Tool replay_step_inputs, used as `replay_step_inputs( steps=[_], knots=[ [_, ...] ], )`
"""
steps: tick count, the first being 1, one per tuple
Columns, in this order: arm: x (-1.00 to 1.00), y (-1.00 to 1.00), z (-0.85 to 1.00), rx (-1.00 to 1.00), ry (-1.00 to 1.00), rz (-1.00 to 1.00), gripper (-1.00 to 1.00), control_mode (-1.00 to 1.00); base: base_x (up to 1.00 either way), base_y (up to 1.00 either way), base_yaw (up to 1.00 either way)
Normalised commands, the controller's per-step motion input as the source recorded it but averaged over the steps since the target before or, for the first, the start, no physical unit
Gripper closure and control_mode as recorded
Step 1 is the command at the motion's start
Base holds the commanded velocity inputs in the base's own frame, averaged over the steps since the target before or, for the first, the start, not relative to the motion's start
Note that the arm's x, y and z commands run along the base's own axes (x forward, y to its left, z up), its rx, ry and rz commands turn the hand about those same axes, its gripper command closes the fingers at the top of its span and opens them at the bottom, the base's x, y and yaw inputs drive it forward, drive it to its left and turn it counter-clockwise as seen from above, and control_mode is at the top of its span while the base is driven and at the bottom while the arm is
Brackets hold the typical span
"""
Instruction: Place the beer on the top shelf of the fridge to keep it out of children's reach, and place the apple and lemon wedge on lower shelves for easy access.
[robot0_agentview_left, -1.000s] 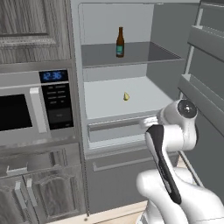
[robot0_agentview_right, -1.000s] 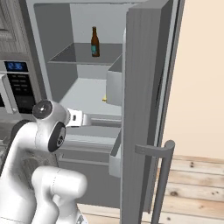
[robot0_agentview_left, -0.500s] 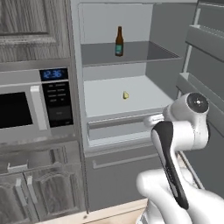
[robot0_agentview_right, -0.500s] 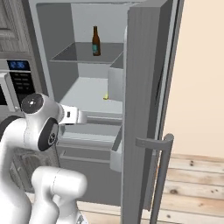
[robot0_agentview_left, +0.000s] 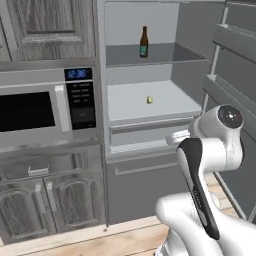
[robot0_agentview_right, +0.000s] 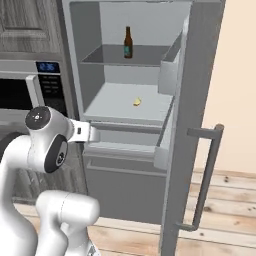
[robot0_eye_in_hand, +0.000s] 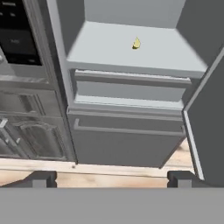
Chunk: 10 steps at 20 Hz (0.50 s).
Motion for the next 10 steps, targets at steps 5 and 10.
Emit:
replay_step_inputs(
  steps=[5, 10],
  knots=[
    [0.00, 0.00, 0.00, 0.00, 0.00, 0.00, -1.00, 1.00, 0.00, 0.99, 0.08],
    [0.00, 0.00, 0.00, 0.00, 0.00, 0.00, -1.00, 1.00, 0.00, 1.00, 0.10]
  ],
)
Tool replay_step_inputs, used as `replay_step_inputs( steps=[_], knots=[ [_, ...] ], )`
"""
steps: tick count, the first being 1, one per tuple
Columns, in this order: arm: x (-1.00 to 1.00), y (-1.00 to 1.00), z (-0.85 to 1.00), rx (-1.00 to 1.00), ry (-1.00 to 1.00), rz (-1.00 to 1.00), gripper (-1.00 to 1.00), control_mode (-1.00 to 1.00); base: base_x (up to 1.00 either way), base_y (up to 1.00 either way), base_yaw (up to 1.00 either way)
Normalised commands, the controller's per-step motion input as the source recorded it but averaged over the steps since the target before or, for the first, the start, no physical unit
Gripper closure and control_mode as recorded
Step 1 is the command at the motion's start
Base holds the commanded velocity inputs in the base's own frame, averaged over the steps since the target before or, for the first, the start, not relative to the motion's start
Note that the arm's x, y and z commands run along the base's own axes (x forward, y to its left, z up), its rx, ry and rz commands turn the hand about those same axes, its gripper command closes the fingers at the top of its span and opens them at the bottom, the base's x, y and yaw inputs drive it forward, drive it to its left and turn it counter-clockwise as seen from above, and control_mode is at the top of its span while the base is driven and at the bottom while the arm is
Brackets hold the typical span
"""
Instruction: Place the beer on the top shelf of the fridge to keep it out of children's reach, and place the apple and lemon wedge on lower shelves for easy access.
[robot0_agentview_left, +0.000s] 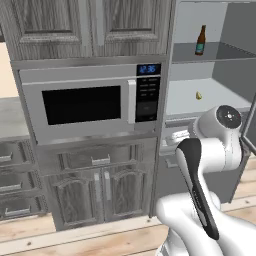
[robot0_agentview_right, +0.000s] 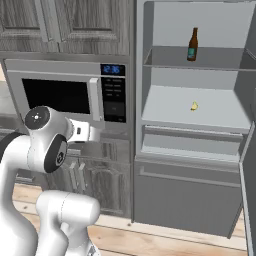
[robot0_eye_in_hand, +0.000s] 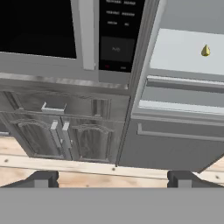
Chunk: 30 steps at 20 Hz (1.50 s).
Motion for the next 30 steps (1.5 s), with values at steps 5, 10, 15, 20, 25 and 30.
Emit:
replay_step_inputs(
  steps=[5, 10, 15, 20, 25, 30],
  knots=[
    [0.00, 0.00, 0.00, 0.00, 0.00, 0.00, -1.00, 1.00, 0.00, 1.00, 0.10],
    [0.00, 0.00, 0.00, 0.00, 0.00, 0.00, -1.00, 1.00, 0.02, 1.00, 0.08],
    [0.00, 0.00, 0.00, 0.00, 0.00, 0.00, -1.00, 1.00, 0.11, 1.00, 0.07],
    [0.00, 0.00, 0.00, 0.00, 0.00, 0.00, -1.00, 1.00, -0.07, 1.00, 0.04],
    [0.00, 0.00, 0.00, 0.00, 0.00, 0.00, -1.00, 1.00, 0.13, 1.00, 0.21],
    [0.00, 0.00, 0.00, 0.00, 0.00, 0.00, -1.00, 1.00, 0.20, 0.96, 0.54]
  ],
)
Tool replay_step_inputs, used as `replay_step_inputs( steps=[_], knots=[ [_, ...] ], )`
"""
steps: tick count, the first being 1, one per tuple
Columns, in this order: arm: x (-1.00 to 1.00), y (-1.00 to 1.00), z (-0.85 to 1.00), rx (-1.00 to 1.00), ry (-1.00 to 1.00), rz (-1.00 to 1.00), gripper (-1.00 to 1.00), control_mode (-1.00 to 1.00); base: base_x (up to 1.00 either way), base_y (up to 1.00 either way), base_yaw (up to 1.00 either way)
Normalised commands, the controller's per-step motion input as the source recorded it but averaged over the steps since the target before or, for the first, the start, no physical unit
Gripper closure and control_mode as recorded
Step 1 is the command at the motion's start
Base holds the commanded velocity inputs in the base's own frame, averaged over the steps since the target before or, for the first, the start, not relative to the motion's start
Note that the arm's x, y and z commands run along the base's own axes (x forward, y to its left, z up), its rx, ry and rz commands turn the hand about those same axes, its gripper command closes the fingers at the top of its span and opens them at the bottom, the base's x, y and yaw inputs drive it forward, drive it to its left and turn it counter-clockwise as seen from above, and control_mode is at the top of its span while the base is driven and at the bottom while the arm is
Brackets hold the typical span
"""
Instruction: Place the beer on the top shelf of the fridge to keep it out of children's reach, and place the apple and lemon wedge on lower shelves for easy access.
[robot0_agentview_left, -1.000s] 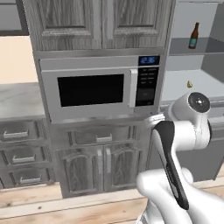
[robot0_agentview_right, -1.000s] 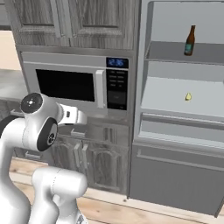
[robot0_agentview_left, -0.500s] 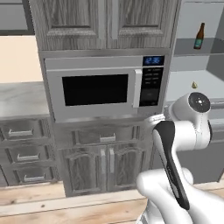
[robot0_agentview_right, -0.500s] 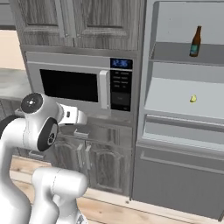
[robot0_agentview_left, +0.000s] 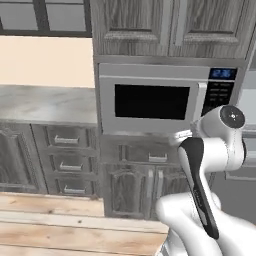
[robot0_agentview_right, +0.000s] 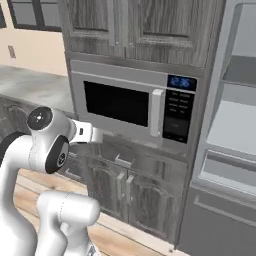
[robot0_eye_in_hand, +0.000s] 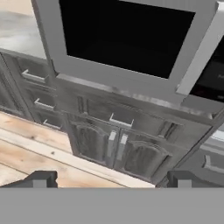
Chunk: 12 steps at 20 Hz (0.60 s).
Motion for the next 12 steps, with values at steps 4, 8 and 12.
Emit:
replay_step_inputs(
  steps=[4, 8, 12],
  knots=[
    [0.00, 0.00, 0.00, 0.00, 0.00, 0.00, -1.00, 1.00, 0.17, 0.84, 0.61],
    [0.00, 0.00, 0.00, 0.00, 0.00, 0.00, -1.00, 1.00, 0.22, 0.84, 0.60],
    [0.00, 0.00, 0.00, 0.00, 0.00, 0.00, -1.00, 1.00, 0.26, 0.85, 0.59]
  ],
)
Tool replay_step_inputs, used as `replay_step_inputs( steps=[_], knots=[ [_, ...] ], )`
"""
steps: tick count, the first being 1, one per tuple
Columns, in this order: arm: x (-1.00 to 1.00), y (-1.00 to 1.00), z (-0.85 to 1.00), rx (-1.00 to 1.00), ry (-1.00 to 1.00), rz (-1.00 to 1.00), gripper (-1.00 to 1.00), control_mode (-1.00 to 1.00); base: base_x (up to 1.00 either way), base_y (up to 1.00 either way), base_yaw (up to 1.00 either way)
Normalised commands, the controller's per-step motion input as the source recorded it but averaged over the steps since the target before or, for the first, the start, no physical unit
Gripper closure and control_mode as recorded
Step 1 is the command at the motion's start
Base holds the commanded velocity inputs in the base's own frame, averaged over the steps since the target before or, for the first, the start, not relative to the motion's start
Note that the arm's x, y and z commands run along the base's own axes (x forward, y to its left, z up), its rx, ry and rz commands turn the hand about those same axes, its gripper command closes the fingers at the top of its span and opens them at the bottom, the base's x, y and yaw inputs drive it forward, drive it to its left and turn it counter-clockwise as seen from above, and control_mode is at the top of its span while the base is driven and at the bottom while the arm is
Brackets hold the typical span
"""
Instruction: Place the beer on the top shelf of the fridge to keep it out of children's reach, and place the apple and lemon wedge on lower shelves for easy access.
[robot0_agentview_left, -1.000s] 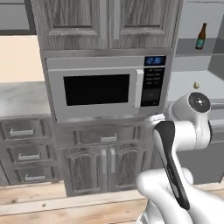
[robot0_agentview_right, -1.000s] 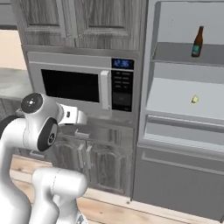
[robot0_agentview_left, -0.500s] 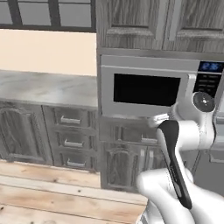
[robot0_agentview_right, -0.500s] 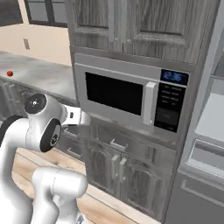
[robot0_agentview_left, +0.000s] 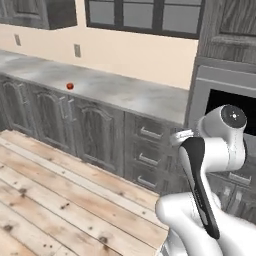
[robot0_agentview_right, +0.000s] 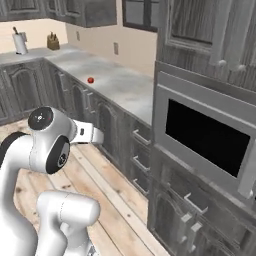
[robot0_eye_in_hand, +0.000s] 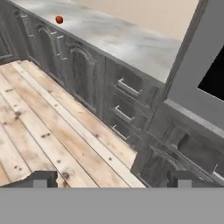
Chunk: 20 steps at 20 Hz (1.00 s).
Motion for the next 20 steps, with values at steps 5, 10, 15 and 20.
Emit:
replay_step_inputs(
  steps=[5, 10, 15, 20],
  knots=[
    [0.00, 0.00, 0.00, 0.00, 0.00, 0.00, -1.00, 1.00, 0.39, 0.81, 0.57],
    [0.00, 0.00, 0.00, 0.00, 0.00, 0.00, -1.00, 1.00, 0.74, 0.67, 0.49],
    [0.00, 0.00, 0.00, 0.00, 0.00, 0.00, -1.00, 1.00, 1.00, 0.28, 0.37],
    [0.00, 0.00, 0.00, 0.00, 0.00, 0.00, -1.00, 1.00, 1.00, 0.02, 0.27]
  ],
)
